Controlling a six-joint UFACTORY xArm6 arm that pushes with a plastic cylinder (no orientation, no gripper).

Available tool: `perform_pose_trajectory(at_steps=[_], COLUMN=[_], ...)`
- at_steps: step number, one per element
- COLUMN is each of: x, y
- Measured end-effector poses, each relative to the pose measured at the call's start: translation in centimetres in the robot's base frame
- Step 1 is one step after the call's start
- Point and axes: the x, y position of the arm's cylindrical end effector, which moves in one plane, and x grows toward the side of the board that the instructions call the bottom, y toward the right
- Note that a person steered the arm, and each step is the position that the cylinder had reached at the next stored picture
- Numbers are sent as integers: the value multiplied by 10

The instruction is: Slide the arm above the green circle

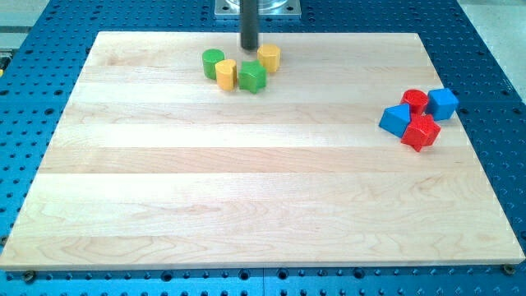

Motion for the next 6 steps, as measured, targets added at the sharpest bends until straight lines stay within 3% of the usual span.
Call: perform_pose_trajectory(at_steps=[2,4,6], x=[6,-1,29], y=[-90,-63,-46])
